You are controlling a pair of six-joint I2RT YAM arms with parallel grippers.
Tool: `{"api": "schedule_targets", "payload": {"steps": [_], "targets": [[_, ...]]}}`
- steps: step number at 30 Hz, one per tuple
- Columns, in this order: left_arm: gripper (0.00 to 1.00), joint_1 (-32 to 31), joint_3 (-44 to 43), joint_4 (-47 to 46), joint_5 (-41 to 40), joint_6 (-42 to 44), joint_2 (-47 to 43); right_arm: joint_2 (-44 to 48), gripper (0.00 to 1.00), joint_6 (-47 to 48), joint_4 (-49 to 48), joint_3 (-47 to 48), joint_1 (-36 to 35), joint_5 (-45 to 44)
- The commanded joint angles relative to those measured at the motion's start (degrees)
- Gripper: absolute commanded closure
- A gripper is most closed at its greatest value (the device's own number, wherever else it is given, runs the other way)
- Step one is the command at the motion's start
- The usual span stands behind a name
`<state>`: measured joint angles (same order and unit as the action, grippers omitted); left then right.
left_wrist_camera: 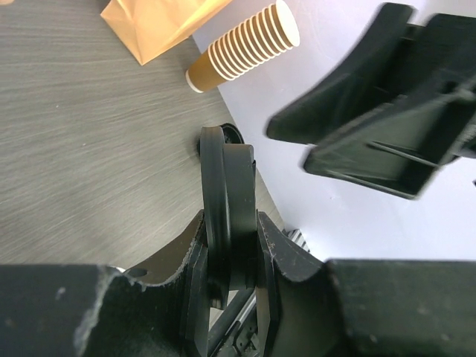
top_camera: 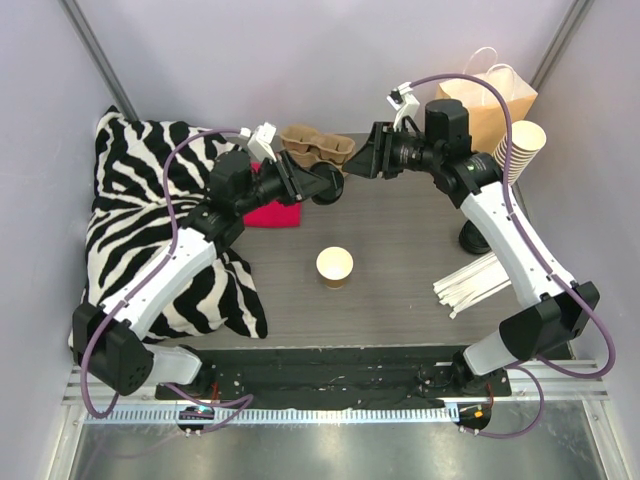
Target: Pack the takeout coffee
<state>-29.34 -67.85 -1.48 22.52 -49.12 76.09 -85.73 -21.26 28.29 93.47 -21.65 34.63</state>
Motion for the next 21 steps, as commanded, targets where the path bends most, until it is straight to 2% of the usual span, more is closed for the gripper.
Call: {"api": "schedule_targets", "payload": {"steps": [1, 16, 21], "targets": [[1.00, 1.4, -0.2, -3.6, 1.6, -1.5, 0.8, 0.7, 0.51, -1.4, -1.6, 2.0, -0.3, 2.5], [1.00, 1.7, 1.1, -6.8, 3.2, -4.0, 1.5, -1.7, 0.60, -1.3, -3.2, -1.8, -2.6, 1.1], [1.00, 1.7, 1.1, -7.2, 3.4, -4.5, 1.5, -1.5, 0.71, -0.7, -3.1, -2.7, -3.0, -0.3]]}}
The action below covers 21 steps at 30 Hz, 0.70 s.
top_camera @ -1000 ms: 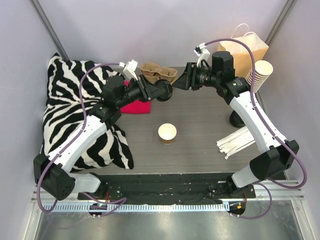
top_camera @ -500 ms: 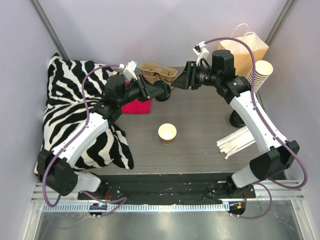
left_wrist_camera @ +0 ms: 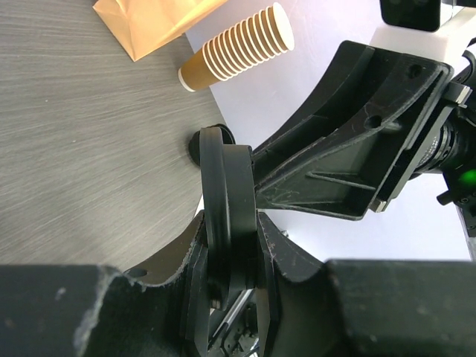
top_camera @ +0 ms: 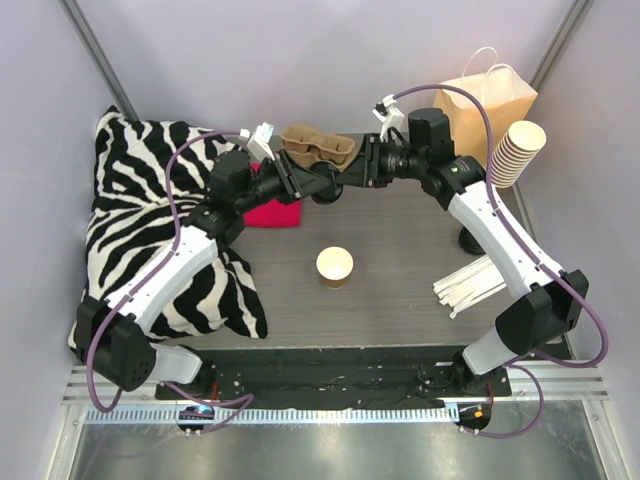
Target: Pack the takeout coffee
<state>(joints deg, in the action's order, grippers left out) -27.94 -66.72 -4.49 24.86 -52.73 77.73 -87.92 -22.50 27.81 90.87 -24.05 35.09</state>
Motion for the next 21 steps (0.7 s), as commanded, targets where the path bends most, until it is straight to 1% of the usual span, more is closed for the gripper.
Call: {"api": "schedule_targets", "payload": {"steps": [1, 3, 4, 6, 7, 9, 10, 11, 13, 14, 15, 17, 18, 19, 21], "targets": [[1.00, 0.3, 0.0, -4.3, 1.0, -1.0, -0.2, 0.7, 0.74, 0.6, -2.7, -0.2, -0.7, -1.0], [1.00, 0.3, 0.1, -4.5, 1.2, -1.1, -0.1, 0.8, 0.79, 0.7, -2.7, -0.3, -0.6, -1.6], [1.00, 0.3, 0.2, -4.6, 1.3, -1.2, -0.1, 0.8, 0.85, 0.9, -2.6, -0.2, -0.6, -2.0], [1.00, 0.3, 0.4, -4.7, 1.5, -1.3, -0.1, 0.9, 0.91, 1.0, -2.7, 0.0, -0.7, -2.3], [1.00, 0.3, 0.4, -4.6, 1.6, -1.4, -0.1, 0.8, 0.99, 1.1, -2.6, 0.2, -0.7, -2.4], [0.96, 0.3, 0.4, -4.2, 1.9, -1.5, 0.0, 0.9, 0.99, 1.3, -2.4, 0.4, -0.6, -2.7], [0.89, 0.3, 0.4, -3.8, 1.9, -1.4, 0.0, 1.1, 0.99, 1.8, -2.2, 0.4, -0.7, -3.5], [0.66, 0.3, 0.4, -3.2, 2.0, -1.4, 0.1, 1.3, 0.99, 2.0, -2.1, 0.5, -0.8, -4.1], [0.51, 0.3, 0.5, -1.8, 2.0, -0.9, 0.0, 2.1, 0.99, 2.9, -1.3, 0.3, -0.7, -4.9], [0.32, 0.3, 0.4, -1.0, 1.6, -0.5, -0.3, 2.4, 0.99, 3.3, -0.9, -0.2, -0.6, -5.4], [0.26, 0.4, 0.4, 1.3, 0.7, 0.6, -0.7, 2.7, 0.99, 3.7, -0.1, -0.4, -0.6, -5.4], [0.09, 1.0, 1.1, 3.1, 0.4, 1.9, -2.4, 3.5, 0.99, 5.0, 1.8, -1.0, -0.6, -5.5], [0.03, 1.3, 1.4, 4.3, 0.4, 3.7, -3.2, 3.7, 0.99, 5.3, 2.3, -1.5, 0.0, -5.4], [0.02, 1.8, 1.8, 4.4, 0.5, 4.3, -5.0, 4.1, 0.99, 5.8, 2.9, -1.8, 0.2, -5.3], [0.00, 4.0, 3.0, 9.3, 0.5, 6.0, -7.2, 4.9, 0.99, 7.5, 5.0, -2.8, 0.8, -4.5]]}}
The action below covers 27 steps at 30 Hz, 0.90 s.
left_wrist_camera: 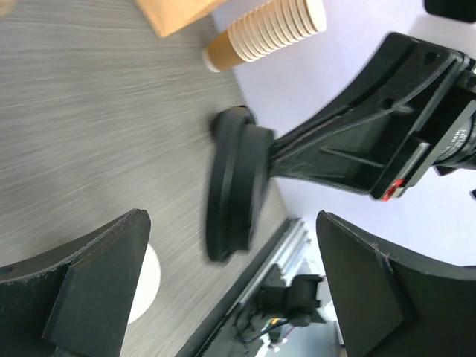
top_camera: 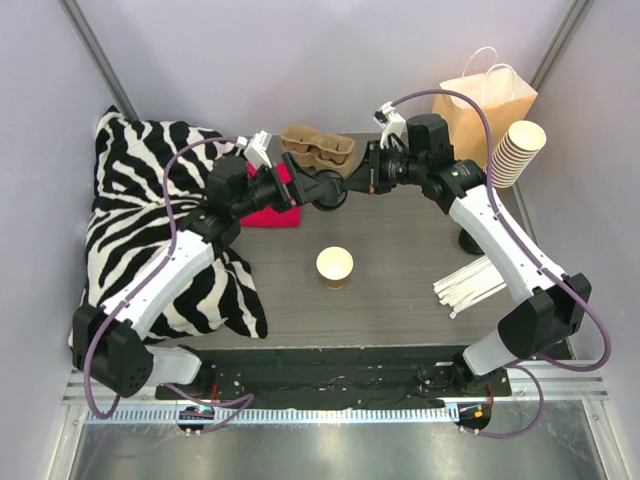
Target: Pack the takeout coffee
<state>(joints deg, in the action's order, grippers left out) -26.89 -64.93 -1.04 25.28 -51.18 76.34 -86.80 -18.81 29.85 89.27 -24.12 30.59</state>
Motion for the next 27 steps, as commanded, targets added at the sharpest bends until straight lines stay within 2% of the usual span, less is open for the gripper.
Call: {"api": "schedule_targets", "payload": {"steps": [1, 7, 10, 13, 15, 17, 21, 27], "targets": [[0.00, 3.9, 2.2, 7.4, 0.3, 6.1, -7.8, 3.9, 0.99, 4.7, 3.7, -1.5, 1.1, 0.4], [0.00, 12.5, 5.1, 19.9, 1.4, 13.3, -12.9, 4.4, 0.99, 12.6, 13.8, -5.3, 0.9, 3.2], [0.00, 12.5, 4.5, 26.2, 3.0, 17.8, -12.4, 5.2, 0.99, 17.4, 17.5, -8.8, 0.3, 1.1], [0.00, 12.5, 4.1, 30.3, 7.9, 23.0, -10.5, 4.9, 0.99, 21.8, 19.0, -9.2, -1.0, -1.2], [0.00, 12.4, 3.7, 34.3, 10.1, 27.0, -8.6, 4.1, 0.99, 22.3, 19.7, -8.2, -1.2, -1.1], [0.00, 12.5, 3.9, 35.8, 12.2, 27.4, -7.5, 2.5, 0.99, 22.0, 19.7, -8.2, -1.5, -0.6], [0.00, 12.5, 6.4, 31.0, 17.6, 22.6, -7.3, 0.6, 0.99, 23.0, 18.9, -8.9, -3.5, -0.8], [0.00, 12.2, 8.2, 23.1, 18.4, 19.6, -7.4, -3.2, 0.99, 24.8, 19.4, -7.5, -4.9, -2.4]]}}
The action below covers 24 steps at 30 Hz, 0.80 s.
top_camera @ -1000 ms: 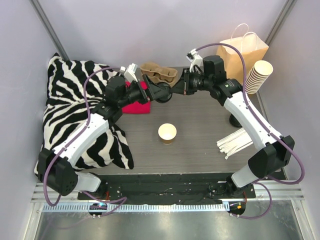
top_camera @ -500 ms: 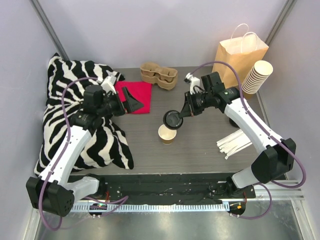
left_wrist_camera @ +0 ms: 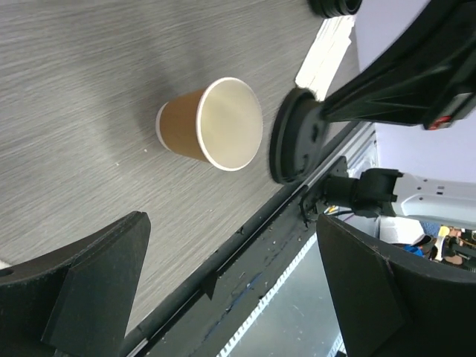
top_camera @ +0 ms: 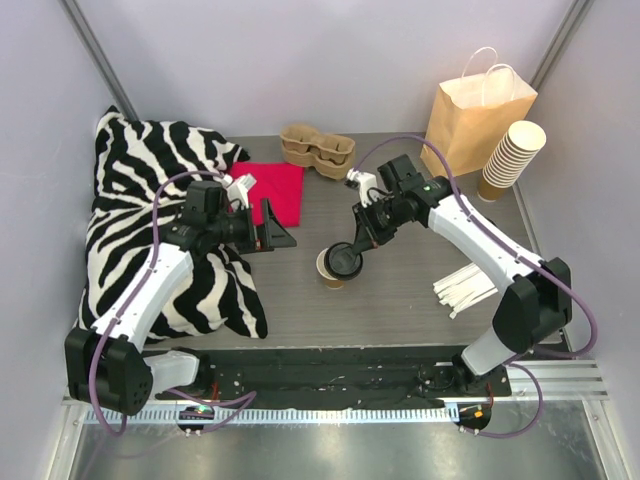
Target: Pack the takeout coffee
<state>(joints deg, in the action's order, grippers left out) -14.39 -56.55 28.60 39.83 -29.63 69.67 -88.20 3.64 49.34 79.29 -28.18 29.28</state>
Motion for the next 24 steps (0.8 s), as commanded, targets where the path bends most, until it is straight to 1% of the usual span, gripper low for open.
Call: {"api": "schedule_targets", "payload": {"steps": [1, 5, 8, 14, 16, 21, 24], "targets": [[0.00, -0.6, -0.1, -7.7, 4.5, -2.4, -0.2, -2.3, 0.99, 2.6, 0.1, 3.6, -1.1, -1.1], [0.01, -1.9, 1.0, -10.9, 5.0, -5.2, 0.8, -5.0, 0.99, 2.6, 0.6, 5.0, -1.9, -1.9], [0.05, -2.7, 2.2, -14.0, 5.5, -7.1, 2.1, -7.1, 0.99, 2.2, 0.7, 6.7, -2.6, -3.6], [0.07, -3.0, 3.2, -16.7, 5.3, -9.5, 3.0, -9.9, 0.99, 2.0, 1.6, 9.8, -2.7, -4.4], [0.10, -3.1, 4.1, -17.7, 5.1, -10.2, 3.3, -10.8, 0.99, 1.8, 2.1, 10.8, -2.8, -4.1], [0.14, -3.1, 4.9, -18.6, 5.1, -11.0, 3.5, -11.6, 0.99, 1.8, 2.7, 10.8, -3.4, -3.8], [0.14, -3.1, 5.0, -18.8, 5.1, -11.0, 3.5, -12.0, 0.99, 1.8, 3.0, 10.3, -4.0, -3.4]]}}
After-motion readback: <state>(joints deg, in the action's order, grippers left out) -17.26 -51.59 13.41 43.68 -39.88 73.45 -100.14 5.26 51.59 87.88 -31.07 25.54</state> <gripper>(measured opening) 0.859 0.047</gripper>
